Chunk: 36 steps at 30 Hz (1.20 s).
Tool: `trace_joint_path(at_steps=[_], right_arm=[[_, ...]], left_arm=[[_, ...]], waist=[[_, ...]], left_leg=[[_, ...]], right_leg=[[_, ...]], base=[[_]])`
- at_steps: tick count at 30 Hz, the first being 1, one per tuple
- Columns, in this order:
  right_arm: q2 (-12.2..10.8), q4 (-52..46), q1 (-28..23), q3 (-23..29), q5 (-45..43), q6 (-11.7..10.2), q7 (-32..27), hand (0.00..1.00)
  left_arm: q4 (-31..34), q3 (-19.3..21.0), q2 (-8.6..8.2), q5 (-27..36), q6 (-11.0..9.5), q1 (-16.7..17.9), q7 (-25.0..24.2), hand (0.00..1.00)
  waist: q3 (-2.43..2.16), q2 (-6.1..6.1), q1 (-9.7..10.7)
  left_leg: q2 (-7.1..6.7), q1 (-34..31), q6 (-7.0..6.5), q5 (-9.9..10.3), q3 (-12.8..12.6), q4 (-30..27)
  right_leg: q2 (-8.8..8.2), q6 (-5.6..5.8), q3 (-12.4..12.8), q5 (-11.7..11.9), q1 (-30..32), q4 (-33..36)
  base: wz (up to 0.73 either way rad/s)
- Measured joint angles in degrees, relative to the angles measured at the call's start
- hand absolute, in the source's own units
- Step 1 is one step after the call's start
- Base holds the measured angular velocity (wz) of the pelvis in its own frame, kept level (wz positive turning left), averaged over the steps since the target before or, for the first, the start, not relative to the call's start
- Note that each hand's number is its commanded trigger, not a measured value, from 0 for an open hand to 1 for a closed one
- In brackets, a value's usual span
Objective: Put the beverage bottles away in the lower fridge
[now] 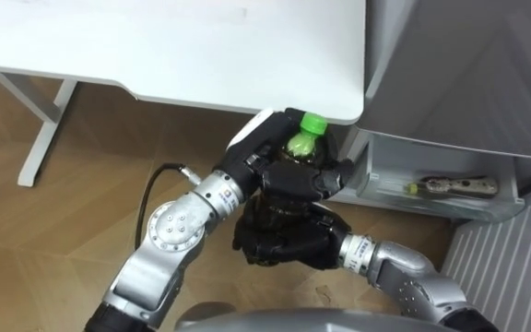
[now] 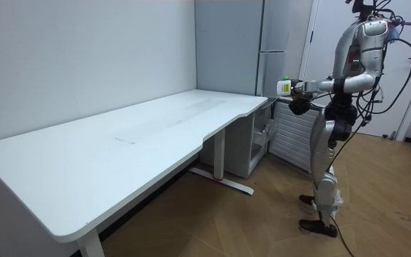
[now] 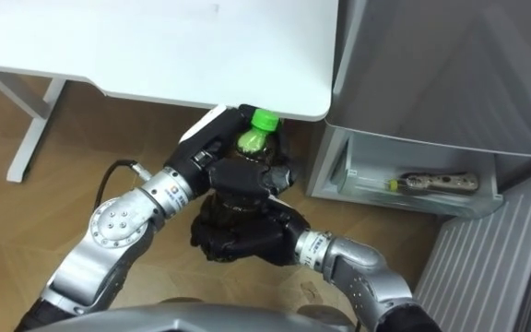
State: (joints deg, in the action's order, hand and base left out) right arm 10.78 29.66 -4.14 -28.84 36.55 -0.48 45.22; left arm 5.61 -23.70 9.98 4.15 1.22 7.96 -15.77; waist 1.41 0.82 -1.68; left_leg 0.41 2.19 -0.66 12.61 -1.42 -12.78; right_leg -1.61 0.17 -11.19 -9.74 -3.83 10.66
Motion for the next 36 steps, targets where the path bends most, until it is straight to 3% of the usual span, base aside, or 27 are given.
trace_joint_path(at_steps=[20,32,33,34,36], right_arm=[[-0.19,0.90,0.00,-0.16,1.31,0.03,0.02,1.00],[-0.60,0.82,0.13,-0.11,1.29,-0.15,0.02,1.00],[-0.75,0.81,0.15,-0.07,1.29,-0.29,0.02,1.00],[-1.02,0.76,0.15,-0.04,1.29,-0.76,0.03,1.00],[-1.20,0.74,0.16,0.12,1.29,-1.49,0.25,1.00]], left_arm=[[0.01,0.44,-0.35,0.81,-0.03,-0.01,0.81,0.00],[0.64,0.94,-0.12,0.76,-0.05,0.00,1.42,0.00],[0.86,1.03,-0.02,0.76,-0.05,0.00,1.42,0.90],[1.47,1.11,0.32,0.76,-0.06,-0.01,1.42,1.00],[2.58,1.27,0.87,0.72,-0.06,0.00,1.44,1.00]], waist=[[-0.17,0.19,0.15],[-0.67,0.10,-0.06],[-0.67,0.14,-0.07],[-0.73,0.23,-0.07],[-0.67,0.41,-0.15]], left_leg=[[0.00,-0.51,0.00,0.00,0.03,-0.86],[0.10,0.24,0.00,0.00,-0.34,-0.87],[0.12,0.36,0.00,0.00,-0.38,-0.85],[0.13,0.45,0.00,0.00,-0.50,-0.86],[0.12,0.46,0.00,0.00,-0.65,-0.91]], right_leg=[[-0.05,-0.04,-0.34,0.03,-0.02,0.15],[-0.12,-0.07,-0.08,0.04,-0.09,0.98],[-0.12,-0.07,-0.03,0.04,-0.17,1.00],[-0.12,-0.07,0.04,0.04,-0.23,1.02],[-0.13,-0.07,0.19,0.04,-0.33,1.02]], base=[[0.01],[-0.01],[-0.05],[-0.04],[-0.04]])
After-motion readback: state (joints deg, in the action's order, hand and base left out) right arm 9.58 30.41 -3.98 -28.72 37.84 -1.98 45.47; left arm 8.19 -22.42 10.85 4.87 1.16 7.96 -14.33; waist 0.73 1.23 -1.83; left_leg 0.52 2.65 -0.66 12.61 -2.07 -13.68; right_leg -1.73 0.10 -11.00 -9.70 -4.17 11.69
